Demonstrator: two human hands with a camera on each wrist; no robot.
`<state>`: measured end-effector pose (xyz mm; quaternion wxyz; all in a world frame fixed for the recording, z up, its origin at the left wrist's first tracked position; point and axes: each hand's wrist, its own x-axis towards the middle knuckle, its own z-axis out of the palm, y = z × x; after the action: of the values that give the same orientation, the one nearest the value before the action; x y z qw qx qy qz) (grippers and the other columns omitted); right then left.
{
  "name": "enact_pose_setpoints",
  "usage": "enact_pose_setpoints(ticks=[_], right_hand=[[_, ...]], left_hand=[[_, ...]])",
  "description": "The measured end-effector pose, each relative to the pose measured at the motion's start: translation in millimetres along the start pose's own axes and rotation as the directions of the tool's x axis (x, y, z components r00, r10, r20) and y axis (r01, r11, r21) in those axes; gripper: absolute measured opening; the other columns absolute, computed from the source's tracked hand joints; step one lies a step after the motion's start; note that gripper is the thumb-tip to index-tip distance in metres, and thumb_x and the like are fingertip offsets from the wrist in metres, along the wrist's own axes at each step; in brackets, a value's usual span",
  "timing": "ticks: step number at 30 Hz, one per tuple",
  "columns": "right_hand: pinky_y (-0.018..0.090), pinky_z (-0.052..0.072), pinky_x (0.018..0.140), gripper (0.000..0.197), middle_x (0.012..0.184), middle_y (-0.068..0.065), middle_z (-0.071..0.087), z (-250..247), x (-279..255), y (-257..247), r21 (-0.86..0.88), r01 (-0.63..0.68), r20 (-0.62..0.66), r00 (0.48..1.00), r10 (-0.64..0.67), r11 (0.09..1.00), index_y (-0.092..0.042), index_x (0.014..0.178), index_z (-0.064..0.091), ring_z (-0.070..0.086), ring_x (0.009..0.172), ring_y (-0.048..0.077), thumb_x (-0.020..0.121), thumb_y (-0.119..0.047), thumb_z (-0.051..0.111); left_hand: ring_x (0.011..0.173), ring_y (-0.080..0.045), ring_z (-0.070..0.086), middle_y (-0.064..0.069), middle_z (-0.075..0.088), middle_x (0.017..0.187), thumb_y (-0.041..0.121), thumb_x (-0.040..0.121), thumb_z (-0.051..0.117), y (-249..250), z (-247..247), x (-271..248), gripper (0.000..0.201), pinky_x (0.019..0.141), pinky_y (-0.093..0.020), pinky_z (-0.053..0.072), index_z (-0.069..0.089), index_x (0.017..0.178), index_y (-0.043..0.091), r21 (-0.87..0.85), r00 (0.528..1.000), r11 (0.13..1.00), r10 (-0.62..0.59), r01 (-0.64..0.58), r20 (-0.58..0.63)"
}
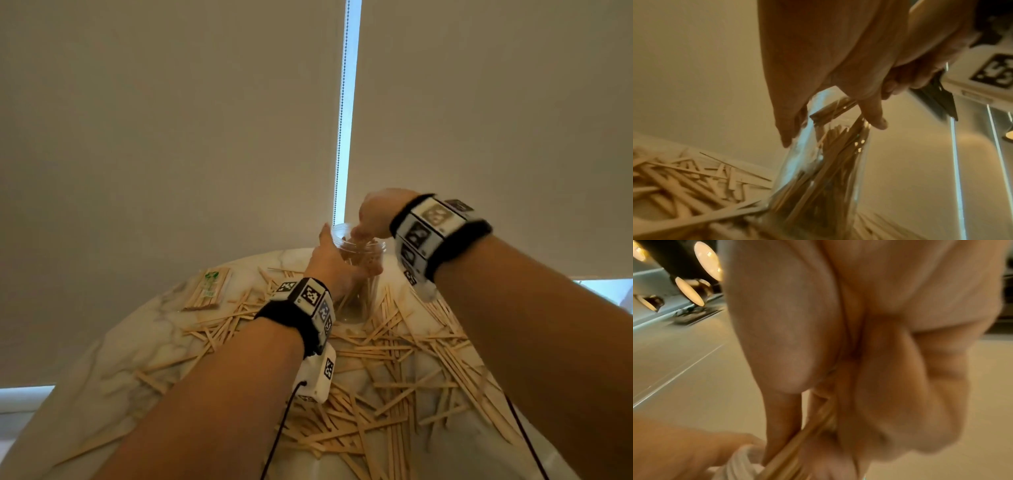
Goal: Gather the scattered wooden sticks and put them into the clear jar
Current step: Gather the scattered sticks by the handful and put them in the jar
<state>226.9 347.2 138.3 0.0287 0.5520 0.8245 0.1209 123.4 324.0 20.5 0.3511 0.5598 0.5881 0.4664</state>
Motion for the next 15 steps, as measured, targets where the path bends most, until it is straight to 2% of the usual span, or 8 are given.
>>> enact_pose_setpoints(ticks=[2, 4, 5, 7, 9, 11, 13, 15], right_hand=[[0.031, 0.048, 0.074, 0.038, 0.075, -0.001, 0.061, 0, 21, -10, -0.05, 0.03, 0.075, 0.997, -0.027, 0.998, -0.009, 0.09, 0.069, 0.06, 0.076, 0.019, 0.092, -0.047, 0.065], [0.033, 0.052, 0.075, 0.032, 0.068, 0.001, 0.059, 4, 38, -18, -0.01, 0.052, 0.122, 0.991, -0.051, 0.999, -0.012, 0.074, 0.064, 0.06, 0.073, 0.02, 0.088, -0.041, 0.069], [0.035, 0.055, 0.078, 0.029, 0.07, 0.002, 0.063, 6, 42, -20, 0.028, 0.066, 0.139, 0.988, -0.069, 0.997, -0.013, 0.072, 0.065, 0.062, 0.075, 0.021, 0.084, -0.039, 0.072], [0.037, 0.058, 0.084, 0.025, 0.082, 0.002, 0.072, 13, 48, -20, 0.047, 0.073, 0.17, 0.982, -0.08, 0.996, -0.017, 0.083, 0.074, 0.068, 0.083, 0.021, 0.077, -0.041, 0.077], [0.038, 0.058, 0.086, 0.029, 0.087, 0.002, 0.072, 23, 53, -16, -0.044, 0.046, 0.133, 0.99, -0.04, 0.998, -0.018, 0.096, 0.074, 0.069, 0.086, 0.021, 0.079, -0.042, 0.075], [0.038, 0.059, 0.082, 0.026, 0.08, 0.0, 0.068, 31, 59, -13, -0.148, 0.009, 0.055, 0.999, -0.001, 0.989, -0.016, 0.096, 0.071, 0.069, 0.079, 0.02, 0.082, -0.038, 0.072], [0.037, 0.06, 0.078, 0.021, 0.075, -0.002, 0.066, 30, 60, -17, -0.202, 0.027, 0.023, 0.999, -0.023, 0.979, -0.015, 0.092, 0.07, 0.069, 0.075, 0.019, 0.08, -0.032, 0.074], [0.037, 0.059, 0.082, 0.023, 0.08, 0.0, 0.068, 20, 57, -22, -0.135, 0.066, 0.079, 0.995, -0.055, 0.989, -0.01, 0.095, 0.073, 0.07, 0.083, 0.022, 0.084, -0.031, 0.072]], left_hand=[[0.116, -0.015, 0.055, 0.005, 0.053, 0.13, 0.038, 0.071, 0.089, -8, -1, -1, 0.114, 0.094, -0.028, 0.05, 0.013, 0.156, 0.029, 0.083, 0.995, 0.994, 0.08, -0.075, -0.057], [0.121, -0.018, 0.053, 0.003, 0.053, 0.132, 0.04, 0.071, 0.088, -15, 0, -2, 0.111, 0.096, -0.033, 0.047, 0.016, 0.155, 0.031, 0.092, 0.992, 0.992, 0.095, -0.087, -0.086], [0.123, -0.021, 0.053, 0.0, 0.053, 0.136, 0.039, 0.071, 0.088, -18, 0, 0, 0.111, 0.098, -0.036, 0.047, 0.016, 0.154, 0.033, 0.083, 0.992, 0.993, 0.09, -0.083, -0.086], [0.125, -0.025, 0.053, -0.003, 0.05, 0.14, 0.034, 0.071, 0.089, -19, 1, 3, 0.11, 0.1, -0.04, 0.048, 0.015, 0.153, 0.037, 0.068, 0.996, 0.996, 0.064, -0.06, -0.069], [0.121, -0.025, 0.056, -0.005, 0.051, 0.138, 0.028, 0.072, 0.088, -22, 1, 8, 0.108, 0.1, -0.042, 0.05, 0.016, 0.151, 0.04, 0.105, 0.995, 0.992, 0.074, -0.067, -0.06], [0.119, -0.023, 0.057, -0.004, 0.052, 0.136, 0.025, 0.073, 0.087, -26, 0, 11, 0.107, 0.1, -0.04, 0.05, 0.014, 0.151, 0.039, 0.136, 0.994, 0.987, 0.092, -0.083, -0.06], [0.119, -0.022, 0.056, -0.004, 0.051, 0.138, 0.025, 0.074, 0.087, -28, -1, 13, 0.111, 0.1, -0.038, 0.049, 0.011, 0.154, 0.037, 0.159, 0.994, 0.983, 0.096, -0.086, -0.052], [0.122, -0.026, 0.055, -0.007, 0.05, 0.141, 0.026, 0.074, 0.086, -28, -2, 13, 0.113, 0.102, -0.042, 0.049, 0.008, 0.155, 0.037, 0.164, 0.994, 0.982, 0.103, -0.095, -0.046]])
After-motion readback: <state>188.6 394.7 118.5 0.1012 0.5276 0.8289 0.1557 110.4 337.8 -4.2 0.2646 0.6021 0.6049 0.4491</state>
